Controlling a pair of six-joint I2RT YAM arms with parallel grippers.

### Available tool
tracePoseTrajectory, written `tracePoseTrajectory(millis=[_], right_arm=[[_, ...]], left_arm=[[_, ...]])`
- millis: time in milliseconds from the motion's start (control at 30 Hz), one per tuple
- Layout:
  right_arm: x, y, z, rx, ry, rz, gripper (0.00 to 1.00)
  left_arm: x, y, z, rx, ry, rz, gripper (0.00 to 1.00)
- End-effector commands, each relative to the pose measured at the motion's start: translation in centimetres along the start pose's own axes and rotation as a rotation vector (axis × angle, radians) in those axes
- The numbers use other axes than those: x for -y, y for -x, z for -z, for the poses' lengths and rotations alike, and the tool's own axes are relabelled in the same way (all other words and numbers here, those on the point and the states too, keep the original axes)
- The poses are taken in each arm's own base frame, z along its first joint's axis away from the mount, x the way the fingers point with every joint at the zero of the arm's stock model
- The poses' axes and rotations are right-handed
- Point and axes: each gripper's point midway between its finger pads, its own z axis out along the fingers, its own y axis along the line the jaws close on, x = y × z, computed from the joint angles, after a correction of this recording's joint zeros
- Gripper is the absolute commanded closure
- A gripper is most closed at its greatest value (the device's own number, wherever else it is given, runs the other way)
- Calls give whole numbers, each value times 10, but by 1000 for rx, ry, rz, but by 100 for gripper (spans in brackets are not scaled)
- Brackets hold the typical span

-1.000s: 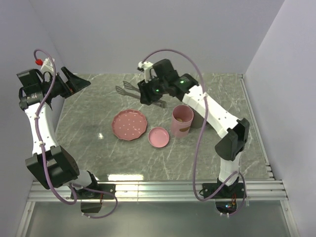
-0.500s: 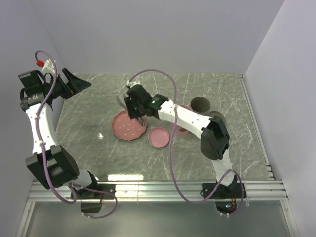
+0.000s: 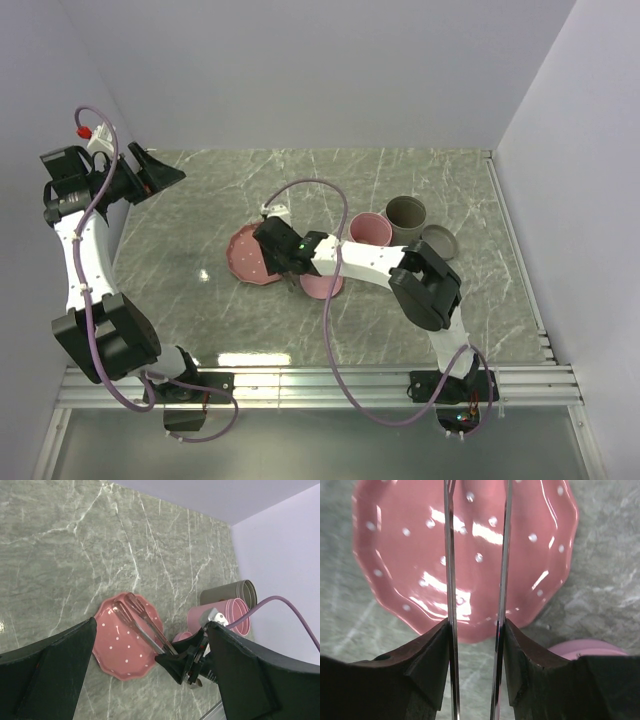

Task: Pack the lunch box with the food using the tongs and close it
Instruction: Put down the clamp

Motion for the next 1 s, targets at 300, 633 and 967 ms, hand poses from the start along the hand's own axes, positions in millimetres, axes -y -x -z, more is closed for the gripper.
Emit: tracePoseTrajectory(millis=[300, 633, 967], right_arm=[[-31, 25, -10, 47, 68, -89, 42], [-38, 11, -22, 4, 58, -84, 35], [-40, 18, -6, 24, 69, -101, 25]], left_arm=[[1, 8, 3, 18, 6, -65, 1], [-1, 7, 3, 13, 13, -70, 1], [-1, 9, 4, 13, 11, -69, 0]])
